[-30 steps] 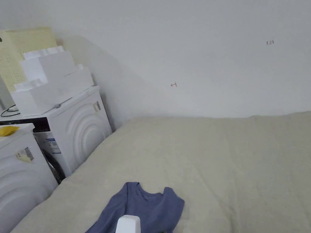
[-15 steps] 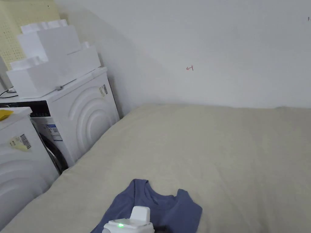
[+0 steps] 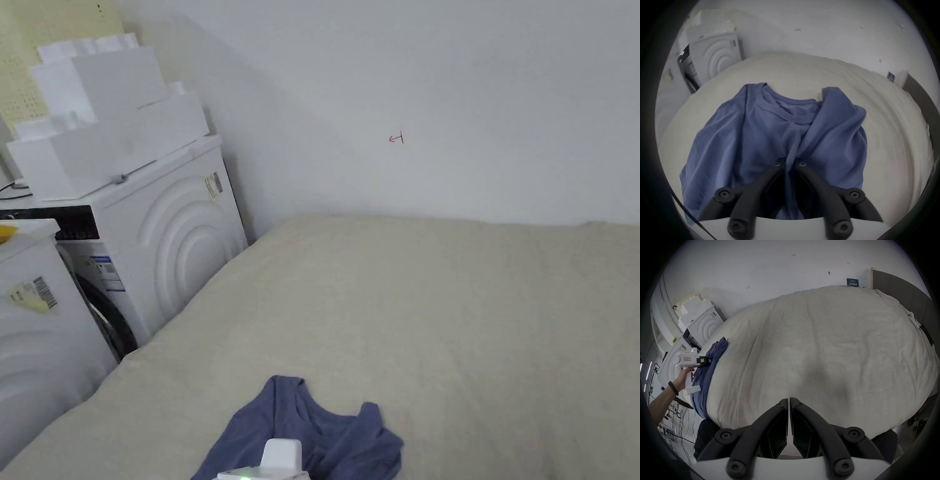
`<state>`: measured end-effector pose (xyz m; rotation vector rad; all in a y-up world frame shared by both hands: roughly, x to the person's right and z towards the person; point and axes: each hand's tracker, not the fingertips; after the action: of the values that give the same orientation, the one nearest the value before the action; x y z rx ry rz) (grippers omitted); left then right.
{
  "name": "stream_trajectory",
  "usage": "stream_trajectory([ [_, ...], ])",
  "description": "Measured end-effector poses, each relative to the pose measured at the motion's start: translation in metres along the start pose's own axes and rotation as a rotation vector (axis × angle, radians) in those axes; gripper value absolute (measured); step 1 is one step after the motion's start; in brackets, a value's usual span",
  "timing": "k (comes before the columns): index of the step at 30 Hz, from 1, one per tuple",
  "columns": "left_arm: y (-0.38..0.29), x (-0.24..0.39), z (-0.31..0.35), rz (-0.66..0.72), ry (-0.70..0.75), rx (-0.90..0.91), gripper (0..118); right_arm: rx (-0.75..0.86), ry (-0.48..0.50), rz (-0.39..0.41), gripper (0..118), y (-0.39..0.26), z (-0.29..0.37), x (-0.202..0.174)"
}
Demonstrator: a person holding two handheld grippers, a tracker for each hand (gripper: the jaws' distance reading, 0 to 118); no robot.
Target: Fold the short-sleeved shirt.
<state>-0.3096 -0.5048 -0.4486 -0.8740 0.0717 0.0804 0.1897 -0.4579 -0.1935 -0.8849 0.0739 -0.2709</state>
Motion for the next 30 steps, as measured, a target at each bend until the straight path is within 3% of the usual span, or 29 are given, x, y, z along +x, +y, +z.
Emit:
stream_trajectory([
  [4, 0.008, -0.012, 0.027, 0.031, -0.061, 0.046, 0, 0.024, 0.010, -0.018, 2, 0.000, 0.013, 0.004],
  [8, 0.040, -0.027, 0.098, 0.113, -0.034, 0.164, 0, 0.062, 0.018, -0.003, 2, -0.002, 0.030, 0.007],
  [14, 0.107, -0.053, 0.236, 0.074, -0.016, 0.433, 0, 0.136, 0.084, -0.037, 2, -0.008, 0.056, 0.012],
  [19, 0.180, -0.018, 0.343, -0.145, 0.044, 0.614, 0, 0.204, 0.118, -0.100, 2, -0.012, 0.069, 0.016],
  [24, 0.191, 0.053, 0.331, -0.322, -0.013, 0.578, 0, 0.217, 0.115, -0.133, 2, -0.022, 0.078, 0.027],
  [30, 0.108, 0.195, 0.196, -0.299, -0.338, 0.359, 0, 0.207, 0.038, -0.211, 2, -0.039, 0.083, 0.063],
])
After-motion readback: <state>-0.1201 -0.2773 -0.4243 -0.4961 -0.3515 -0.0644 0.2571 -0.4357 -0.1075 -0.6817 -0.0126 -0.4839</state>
